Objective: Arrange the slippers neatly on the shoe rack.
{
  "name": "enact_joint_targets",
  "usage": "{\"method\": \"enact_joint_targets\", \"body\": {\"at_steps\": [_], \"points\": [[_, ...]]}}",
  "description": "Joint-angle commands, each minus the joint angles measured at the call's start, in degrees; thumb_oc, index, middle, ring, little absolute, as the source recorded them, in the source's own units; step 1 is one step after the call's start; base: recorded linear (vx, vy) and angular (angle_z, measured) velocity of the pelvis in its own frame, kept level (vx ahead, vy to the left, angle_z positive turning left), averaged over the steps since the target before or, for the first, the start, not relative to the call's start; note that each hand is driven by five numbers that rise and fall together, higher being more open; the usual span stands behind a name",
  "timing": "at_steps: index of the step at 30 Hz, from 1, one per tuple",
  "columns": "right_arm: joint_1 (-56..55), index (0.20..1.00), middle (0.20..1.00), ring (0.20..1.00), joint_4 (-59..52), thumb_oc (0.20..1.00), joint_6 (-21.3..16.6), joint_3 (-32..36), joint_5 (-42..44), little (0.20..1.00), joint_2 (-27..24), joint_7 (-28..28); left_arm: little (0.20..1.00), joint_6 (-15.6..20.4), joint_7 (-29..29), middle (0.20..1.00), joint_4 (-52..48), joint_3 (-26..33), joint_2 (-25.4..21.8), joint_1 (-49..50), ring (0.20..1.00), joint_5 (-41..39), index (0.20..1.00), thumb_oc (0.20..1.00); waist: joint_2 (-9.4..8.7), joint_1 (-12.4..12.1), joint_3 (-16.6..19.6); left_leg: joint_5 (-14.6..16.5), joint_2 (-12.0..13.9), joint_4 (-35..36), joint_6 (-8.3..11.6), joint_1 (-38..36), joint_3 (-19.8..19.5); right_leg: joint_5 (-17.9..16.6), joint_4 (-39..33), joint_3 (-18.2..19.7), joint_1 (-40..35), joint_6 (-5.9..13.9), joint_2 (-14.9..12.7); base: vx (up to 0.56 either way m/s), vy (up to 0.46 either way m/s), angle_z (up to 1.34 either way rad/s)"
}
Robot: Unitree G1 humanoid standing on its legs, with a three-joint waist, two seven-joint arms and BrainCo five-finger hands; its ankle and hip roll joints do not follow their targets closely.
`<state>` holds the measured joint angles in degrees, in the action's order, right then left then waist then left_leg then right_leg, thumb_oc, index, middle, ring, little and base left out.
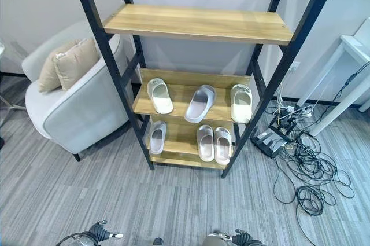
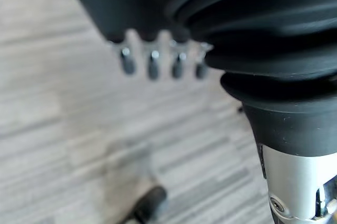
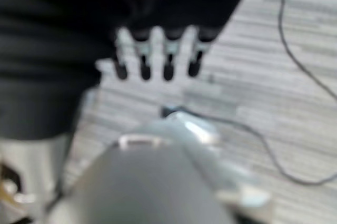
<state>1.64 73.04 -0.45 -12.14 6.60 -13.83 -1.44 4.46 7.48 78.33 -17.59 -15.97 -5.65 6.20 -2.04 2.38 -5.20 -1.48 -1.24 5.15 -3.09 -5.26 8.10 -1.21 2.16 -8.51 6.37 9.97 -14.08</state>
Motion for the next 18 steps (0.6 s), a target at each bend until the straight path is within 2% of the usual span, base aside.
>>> {"method": "enact_joint_targets", "body": {"at_steps": [1, 7, 8, 10, 11, 13, 14, 15, 16, 18], "points": [[1.2, 1.000, 1.000, 1.000, 0.2, 1.000, -1.0, -1.1, 0.2, 1.000, -1.8, 0.5, 1.000, 0.9, 0.9, 1.000, 0.9, 2.1, -1.1, -1.7, 1.000, 1.4, 1.000, 1.000, -0.67, -0.5, 0.4, 5.7, 2.7, -8.3, 3.39, 3.7, -0.3, -1.0, 0.4, 1.7, -5.7, -0.09, 1.4, 0.06, -0.157, 0.30], [3.1, 1.000, 1.000, 1.000, -7.7, 1.000, -4.0, -0.6, 1.1, 1.000, -4.0, 3.7, 1.000, 0.7, 1.2, 1.000, 1.8, 3.3, 0.4, -0.1, 1.000, 1.4, 1.000, 1.000, -0.84, -1.3, 3.0, 3.9, 4.0, -5.0, 5.14, 1.9, -1.5, 0.5, -3.2, -0.3, -10.2, -0.70, 3.0, 0.03, -0.126, 0.05], [3.6, 1.000, 1.000, 1.000, -8.2, 1.000, -3.4, 2.5, 2.2, 1.000, -10.1, 1.5, 1.000, 0.7, 0.6, 1.000, 1.6, 3.7, -0.4, 0.1, 1.000, 1.2, 1.000, 1.000, -1.01, -1.2, 3.2, 3.7, 4.2, -4.8, 5.41, 1.9, -1.5, 0.6, -3.4, -0.3, -10.4, -0.73, 3.1, 0.00, -0.093, 0.13], [6.7, 1.000, 1.000, 1.000, -10.7, 1.000, -4.0, 2.5, 4.0, 1.000, -16.4, -0.4, 1.000, 1.6, -0.8, 1.000, 0.9, 3.1, -1.3, 0.3, 1.000, 1.5, 1.000, 1.000, -1.27, -1.5, 3.5, 3.3, 4.5, -4.4, 5.98, 1.8, -1.9, 0.9, -3.6, -0.7, -10.8, -0.91, 3.5, -0.02, -0.092, 0.12], [2.7, 1.000, 1.000, 1.000, -16.4, 1.000, -5.5, 2.5, 5.1, 1.000, -18.8, -2.5, 1.000, 1.7, -1.1, 1.000, -0.3, 2.4, -0.5, 0.5, 1.000, 1.3, 1.000, 1.000, -1.27, -1.0, 3.4, 3.2, 4.7, -4.4, 6.16, 1.8, -2.0, 1.0, -3.4, -0.8, -10.7, -0.97, 3.5, -0.03, -0.057, 0.04], [5.0, 1.000, 1.000, 1.000, -17.8, 1.000, -5.1, 2.0, 6.1, 1.000, -20.0, -3.9, 1.000, 1.9, -1.9, 1.000, -0.1, 2.3, -0.4, 0.7, 1.000, 1.5, 1.000, 1.000, -1.26, -0.9, 3.5, 3.2, 4.7, -4.4, 6.23, 1.7, -1.9, 1.2, -3.4, -0.7, -10.9, -1.08, 3.7, -0.01, -0.022, 0.02], [5.8, 1.000, 1.000, 1.000, -20.2, 1.000, -5.2, 2.3, 5.6, 1.000, -20.5, -3.2, 1.000, 1.9, -2.2, 1.000, -0.2, 2.2, -0.1, 0.8, 1.000, 1.6, 1.000, 1.000, -1.24, -1.0, 3.4, 3.2, 4.9, -4.4, 6.29, 1.7, -2.0, 1.4, -3.2, -0.8, -10.9, -1.13, 3.7, -0.02, -0.027, -0.07], [-0.5, 1.000, 1.000, 1.000, -30.2, 1.000, -7.2, 2.1, 3.3, 1.000, -20.0, -3.1, 1.000, 1.7, -1.9, 1.000, -1.5, 2.7, 0.6, 1.2, 1.000, 1.4, 1.000, 1.000, -1.01, -0.4, 3.1, 3.4, 4.9, -4.5, 6.18, 1.7, -1.9, 1.6, -2.8, -0.7, -10.7, -1.14, 3.7, -0.03, 0.011, -0.12], [-2.3, 1.000, 1.000, 1.000, -30.1, 1.000, -8.7, 0.5, 0.5, 1.000, -16.8, -1.4, 1.000, 1.8, -1.9, 1.000, -1.7, 2.9, 1.3, 1.0, 1.000, 1.6, 1.000, 1.000, -0.53, 0.0, 2.7, 3.6, 4.9, -4.5, 5.94, 1.5, -1.8, 1.7, -2.4, -0.4, -10.4, -1.13, 3.7, -0.03, 0.035, 0.00], [-1.6, 1.000, 1.000, 1.000, -26.2, 1.000, -8.5, -2.0, -3.3, 1.000, -11.4, 0.0, 1.000, 2.0, -1.0, 1.000, -1.2, 2.9, 2.0, 1.5, 1.000, 2.2, 1.000, 1.000, 0.04, 0.1, 2.3, 3.9, 4.7, -4.7, 5.58, 1.1, -1.7, 2.0, -1.7, -0.1, -10.3, -1.14, 3.7, -0.02, 0.046, 0.01]]}}
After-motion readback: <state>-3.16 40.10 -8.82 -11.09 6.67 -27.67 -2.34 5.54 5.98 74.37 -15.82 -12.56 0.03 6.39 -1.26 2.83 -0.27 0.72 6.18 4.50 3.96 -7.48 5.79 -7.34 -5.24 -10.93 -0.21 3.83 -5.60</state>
